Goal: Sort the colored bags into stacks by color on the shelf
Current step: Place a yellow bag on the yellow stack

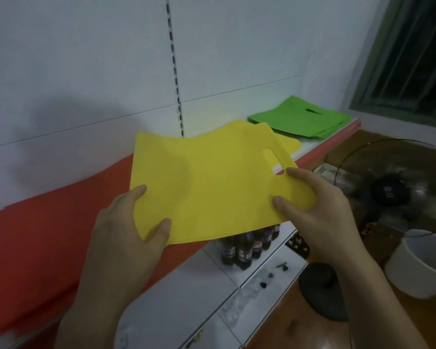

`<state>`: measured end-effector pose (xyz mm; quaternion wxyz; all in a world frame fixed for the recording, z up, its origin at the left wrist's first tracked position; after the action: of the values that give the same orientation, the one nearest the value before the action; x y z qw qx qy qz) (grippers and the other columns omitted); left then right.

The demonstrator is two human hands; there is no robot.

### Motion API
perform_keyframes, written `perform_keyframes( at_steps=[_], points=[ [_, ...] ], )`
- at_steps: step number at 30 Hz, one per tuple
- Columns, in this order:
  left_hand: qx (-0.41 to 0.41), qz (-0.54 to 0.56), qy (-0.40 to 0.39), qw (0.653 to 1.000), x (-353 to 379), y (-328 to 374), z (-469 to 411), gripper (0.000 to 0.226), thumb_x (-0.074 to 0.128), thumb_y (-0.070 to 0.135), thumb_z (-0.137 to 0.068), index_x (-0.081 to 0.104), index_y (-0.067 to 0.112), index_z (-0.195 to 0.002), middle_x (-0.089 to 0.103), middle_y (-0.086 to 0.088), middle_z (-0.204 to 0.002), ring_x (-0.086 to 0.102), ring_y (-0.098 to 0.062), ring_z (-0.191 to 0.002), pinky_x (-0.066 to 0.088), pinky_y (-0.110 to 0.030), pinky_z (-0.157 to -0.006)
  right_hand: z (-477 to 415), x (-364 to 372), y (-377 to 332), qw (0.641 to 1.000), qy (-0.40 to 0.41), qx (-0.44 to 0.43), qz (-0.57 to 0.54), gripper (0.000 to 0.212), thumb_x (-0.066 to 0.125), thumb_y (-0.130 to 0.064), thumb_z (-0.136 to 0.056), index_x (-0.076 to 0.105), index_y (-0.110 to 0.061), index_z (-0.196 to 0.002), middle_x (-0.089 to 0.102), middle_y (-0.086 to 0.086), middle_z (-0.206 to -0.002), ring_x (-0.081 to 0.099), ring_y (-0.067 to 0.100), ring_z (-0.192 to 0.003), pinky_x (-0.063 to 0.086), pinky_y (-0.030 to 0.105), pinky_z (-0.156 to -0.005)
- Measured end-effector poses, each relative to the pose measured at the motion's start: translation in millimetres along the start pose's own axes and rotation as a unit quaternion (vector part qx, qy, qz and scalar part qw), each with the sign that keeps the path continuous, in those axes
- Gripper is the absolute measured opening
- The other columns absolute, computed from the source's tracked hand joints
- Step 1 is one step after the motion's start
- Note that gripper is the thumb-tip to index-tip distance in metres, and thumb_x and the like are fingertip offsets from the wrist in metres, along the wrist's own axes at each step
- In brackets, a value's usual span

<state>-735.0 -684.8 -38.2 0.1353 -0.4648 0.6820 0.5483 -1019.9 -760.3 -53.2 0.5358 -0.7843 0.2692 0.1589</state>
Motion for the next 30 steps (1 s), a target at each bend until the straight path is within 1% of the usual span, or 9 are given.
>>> perform_keyframes(
  at_steps=[5,9,13,18,22,23,25,27,30],
  points=[
    [-0.015,-0.034,-0.011,0.999,44.4,24.4,-35.4,0.067,0.071,0.039,-0.081,0.048,0.023,-0.142,0.052,0.000,-0.141,0.045,-0.025,-0.128,0.039,-0.049,-0.104,-63.8,2.6,31.5,0.999,-0.029,-0.005,0.019,0.064,0.074,-0.041,-0.086,0.049,-0.031,-0.143,0.052,-0.007,-0.141,0.055,0.017,-0.116,0.053,0.045,-0.095],
    [-0.033,-0.057,-0.021,0.998,77.2,36.1,-68.0,0.069,0.067,0.048,-0.082,0.045,0.026,-0.144,0.052,0.000,-0.141,0.043,-0.025,-0.130,0.039,-0.054,-0.104,-114.0,9.0,55.7,0.998,-0.037,-0.022,0.048,0.062,0.074,-0.040,-0.086,0.050,-0.028,-0.142,0.055,-0.004,-0.138,0.056,0.019,-0.114,0.051,0.040,-0.090],
    [-0.045,-0.086,-0.038,0.995,110.6,49.9,-97.5,0.071,0.061,0.057,-0.085,0.039,0.032,-0.148,0.046,0.005,-0.147,0.036,-0.021,-0.136,0.035,-0.049,-0.108,-165.9,13.3,75.2,0.996,-0.049,-0.032,0.074,0.060,0.074,-0.042,-0.085,0.053,-0.030,-0.140,0.058,-0.004,-0.135,0.060,0.022,-0.110,0.053,0.044,-0.087],
    [-0.065,-0.119,-0.050,0.989,142.8,62.5,-119.3,0.075,0.054,0.065,-0.086,0.032,0.034,-0.150,0.040,0.010,-0.149,0.027,-0.014,-0.140,0.026,-0.048,-0.111,-230.6,18.9,96.5,0.995,-0.055,-0.037,0.076,0.047,0.073,-0.036,-0.088,0.061,-0.029,-0.132,0.065,-0.001,-0.100,0.065,0.025,-0.078,0.051,0.036,-0.061],
    [-0.095,-0.148,-0.051,0.983,156.0,66.0,-131.9,0.082,0.044,0.072,-0.084,0.033,0.027,-0.151,0.040,0.006,-0.153,0.030,-0.016,-0.143,0.028,-0.042,-0.113,-269.2,31.9,112.4,0.993,-0.085,-0.047,0.074,0.042,0.071,-0.034,-0.088,0.063,-0.029,-0.128,0.066,-0.008,-0.083,0.062,0.018,-0.058,0.048,0.029,-0.055],
    [-0.106,-0.143,-0.049,0.983,159.6,67.0,-135.4,0.081,0.048,0.069,-0.086,0.034,0.024,-0.152,0.040,0.004,-0.153,0.031,-0.016,-0.142,0.029,-0.038,-0.113,-277.2,34.8,116.4,0.991,-0.099,-0.055,0.075,0.042,0.071,-0.034,-0.088,0.063,-0.028,-0.129,0.067,-0.008,-0.081,0.065,0.020,-0.059,0.050,0.030,-0.058],
    [-0.121,-0.140,-0.040,0.982,168.6,71.9,-140.0,0.081,0.051,0.068,-0.086,0.039,0.019,-0.149,0.044,0.001,-0.151,0.037,-0.017,-0.140,0.031,-0.032,-0.110,-291.1,38.8,124.6,0.986,-0.126,-0.077,0.078,0.043,0.071,-0.032,-0.088,0.063,-0.024,-0.130,0.072,0.001,-0.101,0.068,0.025,-0.083,0.048,0.030,-0.073],
    [-0.149,-0.145,-0.022,0.978,178.5,80.7,-141.2,0.082,0.048,0.070,-0.081,0.048,0.016,-0.144,0.049,-0.002,-0.148,0.042,-0.020,-0.137,0.032,-0.033,-0.109,-302.9,41.0,133.4,0.977,-0.166,-0.102,0.089,0.045,0.072,-0.029,-0.087,0.063,-0.019,-0.131,0.063,0.004,-0.129,0.059,0.025,-0.115,0.042,0.031,-0.093],
    [-0.203,-0.154,-0.007,0.967,196.1,90.2,-138.2,0.077,0.056,0.067,-0.084,0.052,0.016,-0.141,0.042,-0.005,-0.153,0.040,-0.023,-0.139,0.031,-0.036,-0.112,-319.0,40.6,149.5,0.958,-0.229,-0.126,0.122,0.050,0.075,-0.032,-0.084,0.063,-0.018,-0.131,0.046,0.005,-0.148,0.047,0.025,-0.132,0.034,0.033,-0.109]
  ],
)
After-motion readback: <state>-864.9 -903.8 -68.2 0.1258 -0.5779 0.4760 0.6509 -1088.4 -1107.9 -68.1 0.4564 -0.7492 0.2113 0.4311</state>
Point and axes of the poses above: each hand's wrist, its own z-axis away from the middle knuckle, its own x-axis out of the palm, y = z × x, the point moved 1 cm from there along -z, towards the middle knuckle
